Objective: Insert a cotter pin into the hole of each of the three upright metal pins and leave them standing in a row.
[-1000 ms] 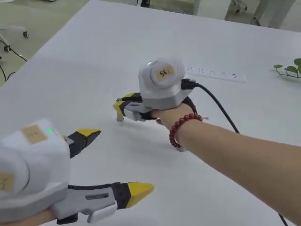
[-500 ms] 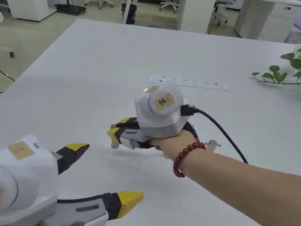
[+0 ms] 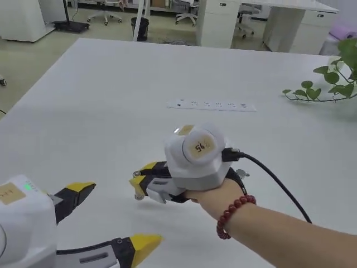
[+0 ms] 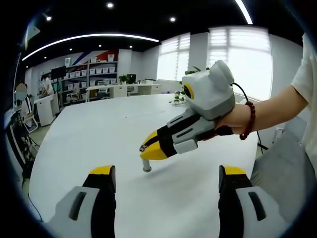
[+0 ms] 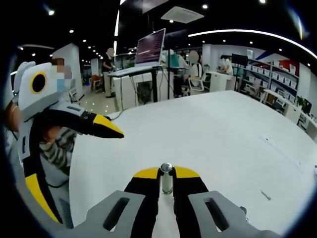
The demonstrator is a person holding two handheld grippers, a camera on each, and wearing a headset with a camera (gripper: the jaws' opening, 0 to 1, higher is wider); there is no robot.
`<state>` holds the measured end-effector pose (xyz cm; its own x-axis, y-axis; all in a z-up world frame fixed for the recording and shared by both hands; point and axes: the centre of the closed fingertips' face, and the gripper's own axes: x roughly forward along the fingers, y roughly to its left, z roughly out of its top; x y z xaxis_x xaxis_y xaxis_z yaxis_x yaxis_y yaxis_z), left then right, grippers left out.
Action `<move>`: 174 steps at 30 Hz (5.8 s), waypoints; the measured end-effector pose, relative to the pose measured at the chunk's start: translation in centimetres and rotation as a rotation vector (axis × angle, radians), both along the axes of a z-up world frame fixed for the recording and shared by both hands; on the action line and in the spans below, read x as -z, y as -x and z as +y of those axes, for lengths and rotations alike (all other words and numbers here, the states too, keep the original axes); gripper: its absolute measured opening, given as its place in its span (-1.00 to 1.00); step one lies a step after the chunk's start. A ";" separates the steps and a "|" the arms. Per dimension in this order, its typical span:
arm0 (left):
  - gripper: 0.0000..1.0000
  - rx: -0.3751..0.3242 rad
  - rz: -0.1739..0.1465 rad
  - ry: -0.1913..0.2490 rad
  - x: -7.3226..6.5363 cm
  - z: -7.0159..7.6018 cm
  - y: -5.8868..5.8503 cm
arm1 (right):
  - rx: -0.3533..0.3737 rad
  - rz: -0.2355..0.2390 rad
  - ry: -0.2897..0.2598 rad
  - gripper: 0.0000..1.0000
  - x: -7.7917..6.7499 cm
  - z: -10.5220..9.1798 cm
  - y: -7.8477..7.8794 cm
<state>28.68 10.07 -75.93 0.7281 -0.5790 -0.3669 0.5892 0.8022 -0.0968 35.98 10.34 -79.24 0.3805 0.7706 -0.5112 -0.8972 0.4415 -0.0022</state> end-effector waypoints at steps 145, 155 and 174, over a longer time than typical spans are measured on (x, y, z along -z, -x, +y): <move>0.95 -0.015 -0.009 0.044 0.2 -1.3 -1.4 | 0.084 0.152 0.251 -0.63 5.8 -16.6 -14.6; 0.94 -0.006 0.002 0.013 0.8 -1.5 -1.6 | 0.032 0.152 0.293 -0.69 6.9 -16.6 -14.9; 0.87 0.010 0.016 -0.005 1.2 -1.5 -1.4 | -0.155 0.139 0.464 -0.90 7.5 -15.9 -14.8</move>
<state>30.05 8.59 -77.16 0.7162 -0.5842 -0.3818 0.5954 0.7969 -0.1025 50.83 -5.60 -86.69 0.1840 0.4924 -0.8507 -0.9579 0.2840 -0.0428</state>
